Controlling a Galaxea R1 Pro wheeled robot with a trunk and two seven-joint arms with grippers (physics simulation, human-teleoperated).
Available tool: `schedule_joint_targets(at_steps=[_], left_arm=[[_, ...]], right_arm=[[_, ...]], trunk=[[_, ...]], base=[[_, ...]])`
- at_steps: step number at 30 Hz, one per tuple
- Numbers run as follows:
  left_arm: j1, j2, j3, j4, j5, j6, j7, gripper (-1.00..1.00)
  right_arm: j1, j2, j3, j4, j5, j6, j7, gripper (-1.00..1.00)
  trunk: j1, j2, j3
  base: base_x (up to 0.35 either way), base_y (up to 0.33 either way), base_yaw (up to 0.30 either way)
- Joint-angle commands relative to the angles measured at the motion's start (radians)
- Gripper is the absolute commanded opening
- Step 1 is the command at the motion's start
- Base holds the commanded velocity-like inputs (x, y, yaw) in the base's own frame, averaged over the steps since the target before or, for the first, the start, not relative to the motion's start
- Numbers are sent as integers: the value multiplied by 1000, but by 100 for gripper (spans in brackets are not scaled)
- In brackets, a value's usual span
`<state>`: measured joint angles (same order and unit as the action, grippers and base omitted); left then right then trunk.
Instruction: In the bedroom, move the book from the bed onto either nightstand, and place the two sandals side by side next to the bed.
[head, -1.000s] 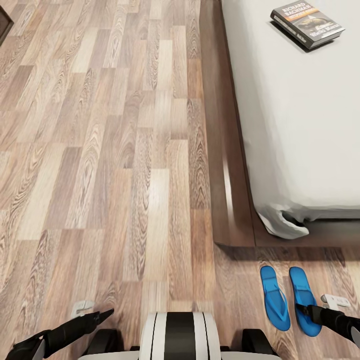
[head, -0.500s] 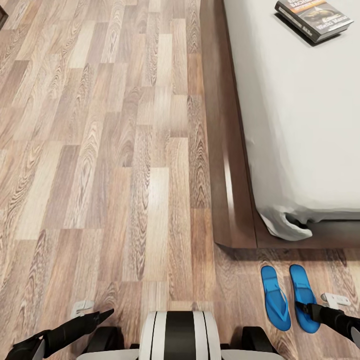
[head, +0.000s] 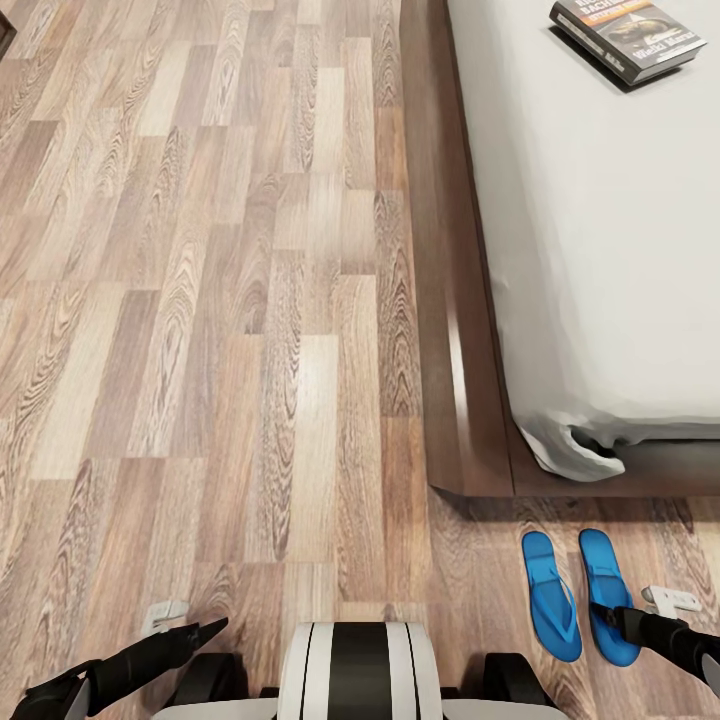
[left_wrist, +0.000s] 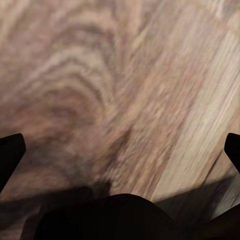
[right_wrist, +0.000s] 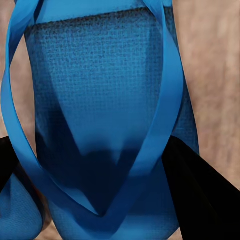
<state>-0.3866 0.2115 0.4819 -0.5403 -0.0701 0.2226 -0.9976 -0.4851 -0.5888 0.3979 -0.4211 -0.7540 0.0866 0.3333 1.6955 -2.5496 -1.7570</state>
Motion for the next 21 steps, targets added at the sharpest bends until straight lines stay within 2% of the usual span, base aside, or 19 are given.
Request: schedule_joint_targets(at_steps=[1,21], left_arm=[[-1,-1,7,0,-8,9,-7,100],[-1,-1,8,0,-7,9,-7,100]], right_arm=[[-6,0,6,3,2,45,1,-100],[-6,0,6,1,2,45,2,-100]], trunk=[[0,0,0],[0,0,0]], base=[[0,0,0],[0,0,0]])
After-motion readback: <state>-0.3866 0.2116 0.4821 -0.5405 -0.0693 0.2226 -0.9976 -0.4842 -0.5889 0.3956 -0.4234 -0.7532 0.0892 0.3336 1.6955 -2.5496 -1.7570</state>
